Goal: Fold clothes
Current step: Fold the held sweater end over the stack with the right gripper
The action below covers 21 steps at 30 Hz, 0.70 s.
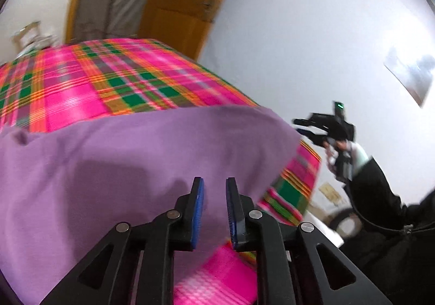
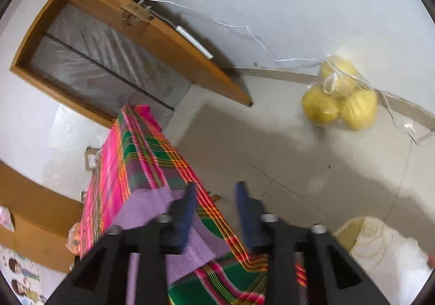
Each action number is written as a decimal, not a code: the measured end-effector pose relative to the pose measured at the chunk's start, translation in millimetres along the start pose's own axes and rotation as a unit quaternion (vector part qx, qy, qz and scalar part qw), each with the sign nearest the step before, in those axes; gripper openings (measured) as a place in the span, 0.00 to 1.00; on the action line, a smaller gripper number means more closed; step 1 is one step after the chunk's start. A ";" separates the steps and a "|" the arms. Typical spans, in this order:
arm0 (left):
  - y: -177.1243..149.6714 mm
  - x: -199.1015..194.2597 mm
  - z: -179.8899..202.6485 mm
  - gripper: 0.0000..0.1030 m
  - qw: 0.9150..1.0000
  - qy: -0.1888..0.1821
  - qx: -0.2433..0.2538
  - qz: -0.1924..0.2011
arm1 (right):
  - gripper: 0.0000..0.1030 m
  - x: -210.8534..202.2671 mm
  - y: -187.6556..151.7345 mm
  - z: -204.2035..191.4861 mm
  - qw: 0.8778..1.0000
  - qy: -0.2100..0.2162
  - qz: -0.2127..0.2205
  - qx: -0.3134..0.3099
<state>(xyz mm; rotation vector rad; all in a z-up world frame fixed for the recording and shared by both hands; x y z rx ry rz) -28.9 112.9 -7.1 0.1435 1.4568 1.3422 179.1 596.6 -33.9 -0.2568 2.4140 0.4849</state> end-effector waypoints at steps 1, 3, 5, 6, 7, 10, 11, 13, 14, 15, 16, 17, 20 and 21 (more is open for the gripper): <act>-0.7 -0.7 -6.5 0.17 1.000 0.008 -0.010 0.000 | 0.37 6.5 -0.6 -7.9 1.000 0.007 -0.017 -0.022; -4.5 0.4 -14.5 0.17 1.000 0.015 -0.025 -0.004 | 0.39 21.6 -2.6 -23.2 0.996 0.021 -0.053 -0.065; -6.8 1.5 -18.3 0.17 0.999 0.020 -0.033 -0.007 | 0.40 41.5 -6.5 -33.1 0.990 0.040 -0.101 -0.085; -7.5 1.8 -19.0 0.17 0.999 0.021 -0.034 -0.008 | 0.40 50.7 -8.7 -35.4 0.987 0.049 -0.126 -0.085; -8.4 1.5 -18.9 0.17 0.999 0.022 -0.034 -0.008 | 0.40 57.3 -8.6 -35.8 0.984 0.062 -0.145 -0.079; -11.9 0.7 -21.0 0.17 0.999 0.025 -0.039 -0.010 | 0.43 65.4 1.0 -29.8 0.980 0.095 -0.171 -0.042; -13.4 0.8 -22.0 0.17 0.999 0.026 -0.041 -0.010 | 0.43 68.1 2.7 -28.4 0.977 0.106 -0.179 -0.032; -16.6 2.0 -25.2 0.17 0.998 0.028 -0.047 -0.013 | 0.44 74.8 3.2 -25.4 0.973 0.121 -0.197 -0.019; -17.9 2.7 -27.0 0.17 0.998 0.029 -0.050 -0.014 | 0.45 79.2 2.0 -23.5 0.971 0.123 -0.206 -0.014; -18.5 3.8 -28.3 0.17 0.998 0.029 -0.054 -0.015 | 0.45 83.6 0.8 -21.5 0.969 0.124 -0.214 -0.009; -19.2 4.8 -29.5 0.17 0.998 0.029 -0.056 -0.017 | 0.45 85.7 0.1 -20.3 0.967 0.129 -0.220 -0.002; -19.6 5.7 -30.4 0.17 0.998 0.030 -0.058 -0.018 | 0.44 87.0 -0.5 -19.4 0.965 0.135 -0.224 0.006; -19.3 8.1 -31.2 0.17 0.998 0.031 -0.059 -0.022 | 0.13 82.4 0.5 -22.5 0.963 0.155 -0.219 0.004; -19.4 8.9 -31.2 0.17 0.997 0.031 -0.060 -0.024 | 0.08 79.3 2.5 -25.0 0.965 0.155 -0.210 -0.004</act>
Point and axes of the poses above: each gripper's, at about its wrist camera, not at the fingertips, and x roughly the way its jaws point, z to its right, y to its top, the point moved 6 cm from there along x, roughly the way its jaws point, and after that the axes turned 10 degrees about x, right-handed, at the moved point
